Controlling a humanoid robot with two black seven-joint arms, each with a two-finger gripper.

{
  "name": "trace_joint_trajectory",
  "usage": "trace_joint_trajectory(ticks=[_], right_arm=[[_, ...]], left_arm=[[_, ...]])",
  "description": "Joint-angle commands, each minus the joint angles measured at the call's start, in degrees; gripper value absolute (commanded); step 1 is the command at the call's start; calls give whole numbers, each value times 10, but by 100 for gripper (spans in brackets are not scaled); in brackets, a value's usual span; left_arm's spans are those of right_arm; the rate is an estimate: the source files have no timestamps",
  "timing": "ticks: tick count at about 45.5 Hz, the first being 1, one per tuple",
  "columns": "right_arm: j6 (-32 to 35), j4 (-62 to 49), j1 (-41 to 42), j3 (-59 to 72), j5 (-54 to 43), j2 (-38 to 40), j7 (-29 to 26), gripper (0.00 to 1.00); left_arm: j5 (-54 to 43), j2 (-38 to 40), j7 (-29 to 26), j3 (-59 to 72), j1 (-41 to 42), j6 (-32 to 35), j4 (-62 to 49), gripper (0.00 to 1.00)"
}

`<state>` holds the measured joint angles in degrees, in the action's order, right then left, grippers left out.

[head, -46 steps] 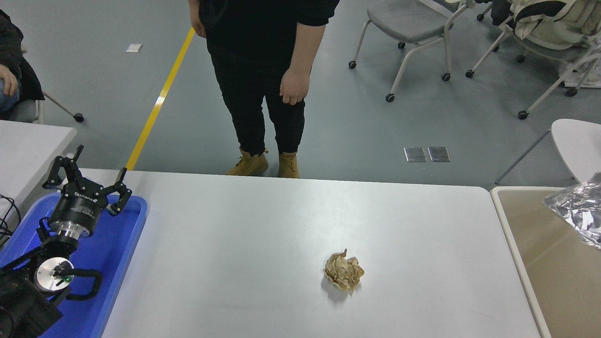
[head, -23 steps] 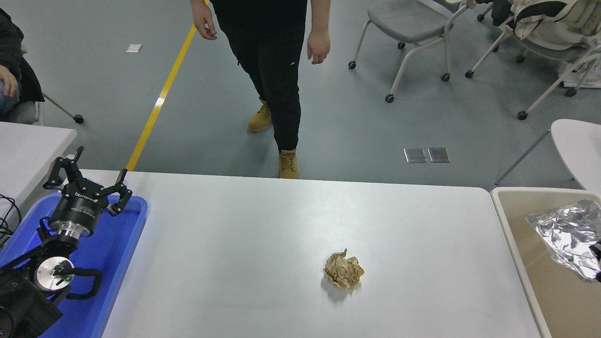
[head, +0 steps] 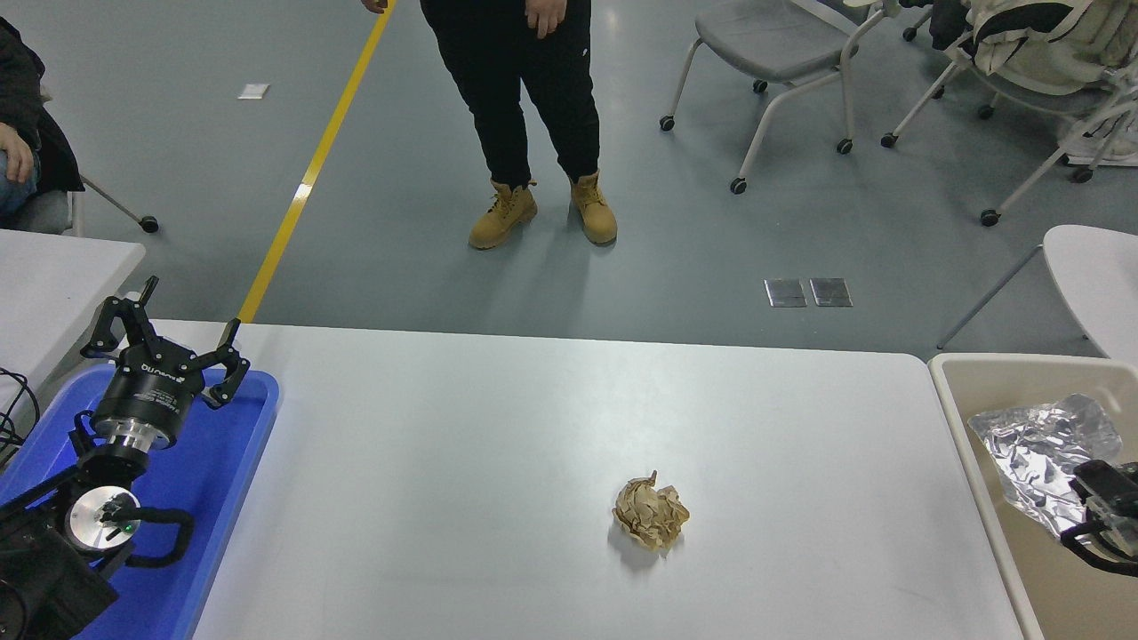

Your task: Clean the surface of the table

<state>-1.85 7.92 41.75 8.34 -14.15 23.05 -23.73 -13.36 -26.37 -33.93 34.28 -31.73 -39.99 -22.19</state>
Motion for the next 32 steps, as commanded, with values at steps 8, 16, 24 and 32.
trace_joint_trajectory(ticks=[8,16,24,32], right_arm=[[-4,1,4,-33,4,7,1,100],[1,6,18,-54,5,29,1,100],[5,66,34,-54,4,97,3,100],[7,238,62,-75,4,218,20,100]], left_arm=[[0,0,0,0,0,0,0,100],[0,0,0,0,0,0,0,100],[0,0,0,-1,0,0,0,100],[0,0,0,-1,0,0,0,100]])
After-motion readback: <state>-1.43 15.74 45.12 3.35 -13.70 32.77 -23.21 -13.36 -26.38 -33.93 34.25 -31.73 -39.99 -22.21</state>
